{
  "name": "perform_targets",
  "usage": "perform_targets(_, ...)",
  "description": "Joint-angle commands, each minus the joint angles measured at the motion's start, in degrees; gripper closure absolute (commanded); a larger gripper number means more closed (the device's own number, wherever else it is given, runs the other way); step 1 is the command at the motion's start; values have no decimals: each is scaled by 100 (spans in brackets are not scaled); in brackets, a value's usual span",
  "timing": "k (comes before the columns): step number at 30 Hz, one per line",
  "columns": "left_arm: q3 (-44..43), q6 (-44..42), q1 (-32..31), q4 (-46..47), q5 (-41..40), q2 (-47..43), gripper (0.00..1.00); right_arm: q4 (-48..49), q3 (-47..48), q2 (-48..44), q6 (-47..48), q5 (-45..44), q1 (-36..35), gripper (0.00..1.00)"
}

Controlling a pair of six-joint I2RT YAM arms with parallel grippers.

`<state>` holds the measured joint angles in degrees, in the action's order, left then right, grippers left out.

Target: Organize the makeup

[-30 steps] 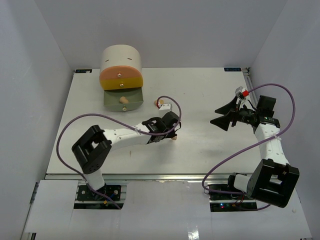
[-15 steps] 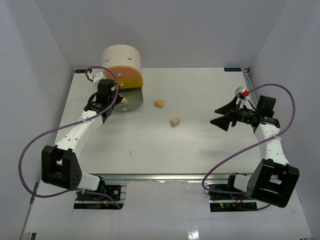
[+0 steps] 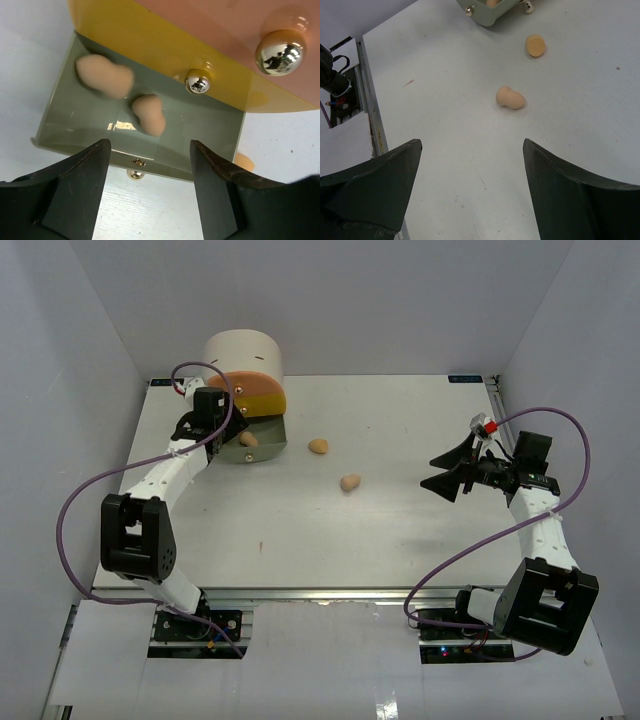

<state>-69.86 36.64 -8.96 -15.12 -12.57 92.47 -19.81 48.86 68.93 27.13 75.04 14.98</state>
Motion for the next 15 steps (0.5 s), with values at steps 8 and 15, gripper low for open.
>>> perform_targets(8, 452, -851, 272, 416, 2151, -1278, 18, -456, 157, 356, 953, -2373, -2382, 8)
perform_targets(15, 2556, -1368, 292, 912, 3117, -3877, 2, -497, 1288, 1859, 1382, -5231, -3824, 10)
